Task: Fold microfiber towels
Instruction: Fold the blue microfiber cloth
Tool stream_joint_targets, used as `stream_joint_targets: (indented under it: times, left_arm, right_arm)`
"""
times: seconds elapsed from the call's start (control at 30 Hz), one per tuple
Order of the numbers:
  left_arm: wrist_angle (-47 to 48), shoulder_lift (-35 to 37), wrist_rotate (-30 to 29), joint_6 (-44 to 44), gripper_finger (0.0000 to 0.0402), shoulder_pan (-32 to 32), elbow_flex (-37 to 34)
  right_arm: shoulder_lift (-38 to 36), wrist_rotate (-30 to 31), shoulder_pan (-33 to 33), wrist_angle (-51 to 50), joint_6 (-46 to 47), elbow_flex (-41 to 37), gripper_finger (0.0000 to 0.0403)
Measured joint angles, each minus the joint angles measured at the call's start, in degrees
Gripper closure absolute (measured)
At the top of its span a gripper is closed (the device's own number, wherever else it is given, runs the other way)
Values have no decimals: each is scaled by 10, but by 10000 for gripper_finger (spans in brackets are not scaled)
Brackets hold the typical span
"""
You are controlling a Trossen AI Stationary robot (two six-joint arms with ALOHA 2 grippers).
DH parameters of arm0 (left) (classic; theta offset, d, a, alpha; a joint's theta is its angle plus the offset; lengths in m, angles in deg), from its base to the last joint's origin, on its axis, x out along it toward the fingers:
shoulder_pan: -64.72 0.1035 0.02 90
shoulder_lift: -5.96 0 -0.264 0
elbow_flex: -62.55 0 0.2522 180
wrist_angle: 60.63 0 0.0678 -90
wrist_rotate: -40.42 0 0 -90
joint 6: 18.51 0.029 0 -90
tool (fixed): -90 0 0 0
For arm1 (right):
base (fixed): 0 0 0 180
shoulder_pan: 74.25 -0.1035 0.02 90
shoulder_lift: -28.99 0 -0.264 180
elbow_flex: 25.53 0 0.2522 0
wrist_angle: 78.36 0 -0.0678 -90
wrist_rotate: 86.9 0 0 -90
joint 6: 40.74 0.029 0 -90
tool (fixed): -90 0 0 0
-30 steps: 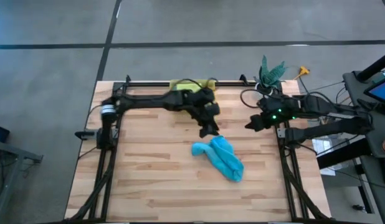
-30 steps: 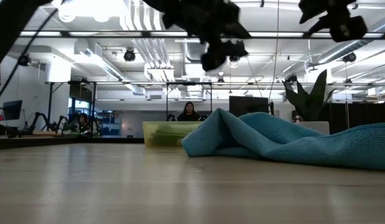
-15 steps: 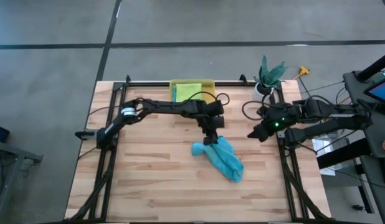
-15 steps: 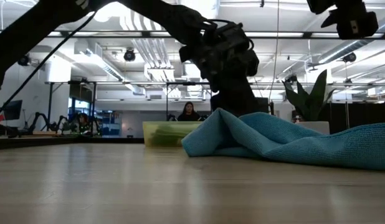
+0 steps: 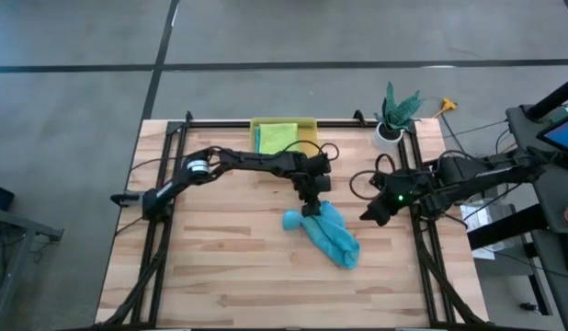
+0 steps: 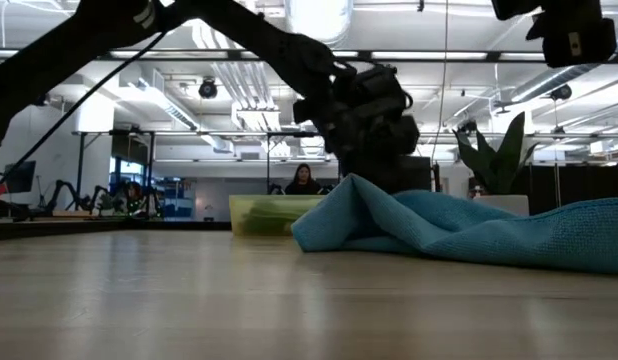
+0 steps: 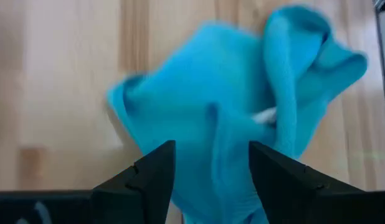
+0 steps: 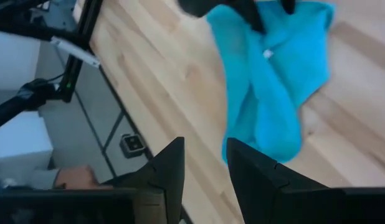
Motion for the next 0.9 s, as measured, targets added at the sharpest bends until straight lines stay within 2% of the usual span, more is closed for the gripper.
stream_joint_targets:
  times: [0.13, 0.33, 0.57, 0.83, 0.9]
  left_arm:
    - [29, -13, 31, -13, 214, -2, 0]
    - [52, -4, 58, -14, 214, -6, -5]
    - [61, 13, 61, -14, 214, -21, -3]
    - [61, 22, 51, -13, 214, -41, -7]
    - [63, 22, 33, -13, 214, -47, -7]
  right_arm:
    - [3, 5, -28, 11, 19, 0, 288]
    - [3, 69, -64, 9, 38, 0, 288]
    - [5, 105, -70, 10, 42, 0, 288]
    - [22, 106, -70, 11, 42, 0, 288]
    - [30, 106, -70, 13, 41, 0, 288]
